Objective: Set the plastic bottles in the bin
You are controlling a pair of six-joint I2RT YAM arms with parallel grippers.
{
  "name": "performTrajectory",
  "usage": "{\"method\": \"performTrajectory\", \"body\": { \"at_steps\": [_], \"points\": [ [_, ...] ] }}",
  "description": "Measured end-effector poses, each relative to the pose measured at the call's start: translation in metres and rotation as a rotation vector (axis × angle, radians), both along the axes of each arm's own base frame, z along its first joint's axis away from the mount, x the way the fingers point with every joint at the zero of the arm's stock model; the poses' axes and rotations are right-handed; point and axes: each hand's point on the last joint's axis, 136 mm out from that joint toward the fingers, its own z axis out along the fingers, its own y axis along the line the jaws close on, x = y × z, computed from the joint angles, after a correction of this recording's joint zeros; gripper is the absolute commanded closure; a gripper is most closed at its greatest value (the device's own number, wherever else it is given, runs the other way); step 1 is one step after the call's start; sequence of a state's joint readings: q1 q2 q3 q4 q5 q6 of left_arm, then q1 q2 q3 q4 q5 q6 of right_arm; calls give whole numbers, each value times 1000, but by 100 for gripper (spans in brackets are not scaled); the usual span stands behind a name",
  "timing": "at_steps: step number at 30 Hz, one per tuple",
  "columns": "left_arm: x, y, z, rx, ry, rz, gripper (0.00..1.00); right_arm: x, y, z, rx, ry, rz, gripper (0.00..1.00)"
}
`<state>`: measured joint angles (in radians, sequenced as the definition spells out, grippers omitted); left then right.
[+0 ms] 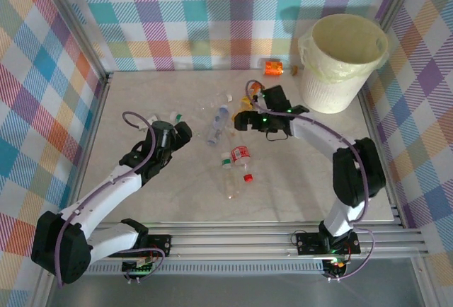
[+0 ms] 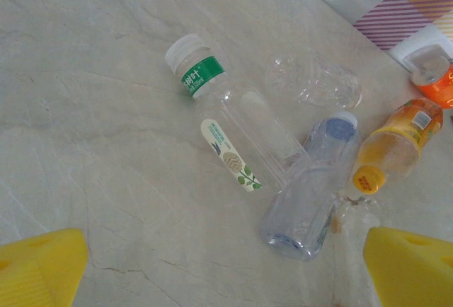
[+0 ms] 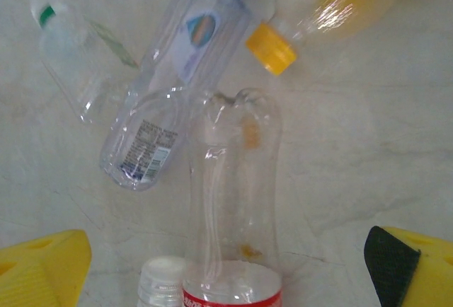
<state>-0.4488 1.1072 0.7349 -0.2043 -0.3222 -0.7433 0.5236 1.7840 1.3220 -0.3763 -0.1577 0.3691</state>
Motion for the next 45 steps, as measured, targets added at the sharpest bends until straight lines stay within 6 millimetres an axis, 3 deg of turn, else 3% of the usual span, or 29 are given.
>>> {"method": "performTrajectory", "body": {
  "at_steps": [6,13,20,24,31,35,40,45],
  "points": [
    [0,0,0,0,1,1,0,6,23,-22,-111,12,40,9],
    [0,1,0,1,2,2,0,16,23,-45,-216,60,52,10],
    [1,0,-3,2,10,4,0,13,17,-75,-306,118,76,17],
    [1,0,-8,4,24,3,0,16,20,-81,-330,126,96,20],
    [2,-2,-10,-18,33,9,0,33,26,-85,-359,91,112,37],
    [2,-2,-9,-21,30,7,0,34,23,-84,-373,69,110,41],
    [1,-12,-8,-50,37,-44,0,19,6,-67,-393,28,106,43],
    [6,-32,5,-101,-9,-133,0,14,-7,-7,-344,-118,53,47]
  ]
}}
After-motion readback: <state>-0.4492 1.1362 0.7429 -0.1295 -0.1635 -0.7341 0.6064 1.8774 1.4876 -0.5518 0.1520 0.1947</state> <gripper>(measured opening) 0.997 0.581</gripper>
